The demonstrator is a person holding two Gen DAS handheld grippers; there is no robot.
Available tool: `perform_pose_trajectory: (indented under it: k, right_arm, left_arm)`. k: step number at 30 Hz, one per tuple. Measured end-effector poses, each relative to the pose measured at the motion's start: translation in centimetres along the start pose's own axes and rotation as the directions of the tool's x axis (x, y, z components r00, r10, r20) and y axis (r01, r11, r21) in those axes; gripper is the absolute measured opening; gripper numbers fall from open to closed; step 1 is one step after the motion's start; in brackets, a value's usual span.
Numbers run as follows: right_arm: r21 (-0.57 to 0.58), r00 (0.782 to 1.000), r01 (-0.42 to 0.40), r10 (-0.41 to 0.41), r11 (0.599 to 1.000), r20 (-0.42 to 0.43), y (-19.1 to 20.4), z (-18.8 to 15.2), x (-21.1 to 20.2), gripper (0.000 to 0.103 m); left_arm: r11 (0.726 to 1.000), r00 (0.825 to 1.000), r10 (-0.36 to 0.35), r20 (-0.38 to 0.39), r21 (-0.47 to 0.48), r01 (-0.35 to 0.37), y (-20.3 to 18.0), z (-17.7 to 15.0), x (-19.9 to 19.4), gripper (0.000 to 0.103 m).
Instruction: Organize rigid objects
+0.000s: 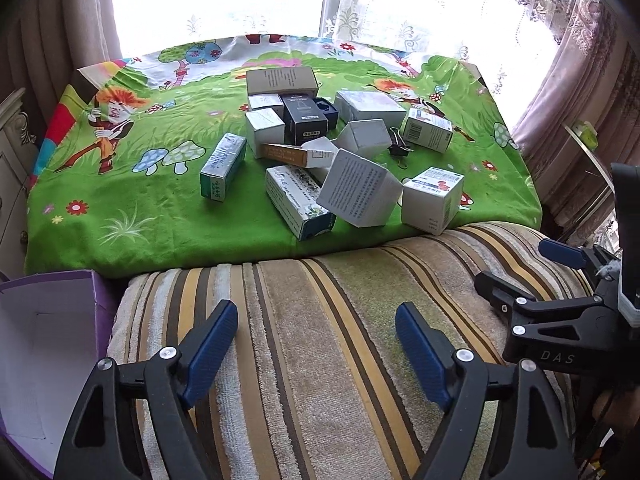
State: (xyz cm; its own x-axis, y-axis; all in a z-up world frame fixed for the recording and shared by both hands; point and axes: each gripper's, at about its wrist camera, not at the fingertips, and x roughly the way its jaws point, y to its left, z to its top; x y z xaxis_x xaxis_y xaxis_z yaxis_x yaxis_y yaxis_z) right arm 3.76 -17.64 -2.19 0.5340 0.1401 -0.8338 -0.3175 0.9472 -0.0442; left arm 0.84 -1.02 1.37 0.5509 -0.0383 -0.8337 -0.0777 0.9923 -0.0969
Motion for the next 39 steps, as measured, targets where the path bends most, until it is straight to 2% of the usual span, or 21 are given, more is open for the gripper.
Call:
perform_pose_trajectory:
  k: [4,7,10,16,17,18,20,25,27,29,33,39]
  right_arm:
    - [0.005,1.0,-0.019,0.019,1.0,-0.002,-0.3,0.0,0.0,0.103]
    - [-0.005,0.999,-0.041,0.041,0.999,-0.021,-0.5,0.3,0.0,0.103]
    - [0.016,0.995,-0.094,0.095,0.995,-0.024,-1.2,0.6,-0.1,0.103]
    - [0.099,0.974,-0.227,0.224,0.969,0.04,-2.9,1.6,-0.5,0.103]
    - [0.094,0.971,-0.237,0.234,0.967,0.042,-2.9,1.8,-0.3,0.103]
    - [0.085,0.969,-0.245,0.241,0.966,0.046,-2.8,2.1,-0.2,0.103]
    - [0.062,0.964,-0.262,0.259,0.963,0.058,-2.6,2.6,-0.1,0.103]
    - [0.048,0.961,-0.272,0.269,0.961,0.066,-3.2,4.0,1.3,0.103]
    - [0.078,0.951,-0.308,0.305,0.948,0.054,-3.6,4.6,2.0,0.103]
    - [0.066,0.943,-0.332,0.329,0.941,0.057,-3.6,5.3,2.5,0.103]
    - [0.005,0.941,-0.335,0.334,0.942,0.054,-2.7,6.7,3.1,0.103]
    - [-0.045,0.939,-0.345,0.344,0.938,-0.023,-1.7,7.9,5.2,0.103]
  left_arm:
    - [0.996,1.0,-0.025,0.016,0.086,0.024,-1.0,2.1,0.0,0.077]
    - [0.985,0.999,-0.02,0.031,0.17,0.014,-1.8,4.4,0.6,0.077]
    - [0.972,0.999,-0.031,0.02,0.233,0.025,-2.2,6.5,2.0,0.077]
    - [0.944,0.999,-0.038,-0.034,0.325,0.047,-3.0,8.3,4.8,0.076]
    - [0.941,0.998,-0.042,-0.046,0.334,0.055,-3.1,8.4,5.1,0.069]
    - [0.938,0.997,-0.046,-0.055,0.341,0.062,-3.2,8.4,5.4,0.058]
    - [0.936,0.995,-0.069,-0.071,0.342,0.089,-3.1,8.4,5.6,0.046]
    - [0.938,0.991,-0.113,-0.066,0.323,0.128,-2.9,8.4,5.0,0.041]
    - [0.94,0.99,-0.128,-0.065,0.312,0.142,-2.7,8.3,4.7,0.039]
    - [0.943,0.987,-0.147,-0.06,0.292,0.158,-2.4,8.4,4.2,0.037]
    - [0.952,0.98,-0.193,-0.036,0.237,0.196,-1.6,8.4,3.1,0.037]
    - [0.956,0.976,-0.218,0.005,0.2,0.213,-1.0,8.4,1.3,0.037]
